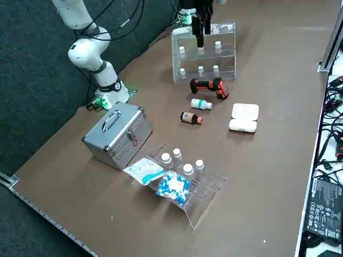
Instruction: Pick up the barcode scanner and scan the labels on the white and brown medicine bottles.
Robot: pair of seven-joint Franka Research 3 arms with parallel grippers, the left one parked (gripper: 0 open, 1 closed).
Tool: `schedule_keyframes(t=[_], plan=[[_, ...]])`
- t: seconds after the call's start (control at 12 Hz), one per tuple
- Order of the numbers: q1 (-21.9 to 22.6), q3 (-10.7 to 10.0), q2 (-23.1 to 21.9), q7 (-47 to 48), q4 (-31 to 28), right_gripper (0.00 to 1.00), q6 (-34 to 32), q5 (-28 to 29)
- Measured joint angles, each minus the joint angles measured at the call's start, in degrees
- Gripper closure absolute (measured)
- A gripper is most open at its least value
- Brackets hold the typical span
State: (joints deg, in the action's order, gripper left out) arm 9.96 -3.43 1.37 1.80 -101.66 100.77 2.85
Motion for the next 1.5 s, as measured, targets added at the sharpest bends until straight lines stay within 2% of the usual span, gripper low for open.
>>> schedule_keyframes(t=[0.42, 1.0, 1.5], plan=[[4.9, 0.1, 4.2, 0.0, -7.6, 0.00, 8.8, 1.3], [8.6, 0.2, 8.7, 4.1, -8.3, 0.00, 10.6, 1.5], [10.7, 0.2, 9.4, 10.4, -21.6, 0.00, 31.1, 1.6]])
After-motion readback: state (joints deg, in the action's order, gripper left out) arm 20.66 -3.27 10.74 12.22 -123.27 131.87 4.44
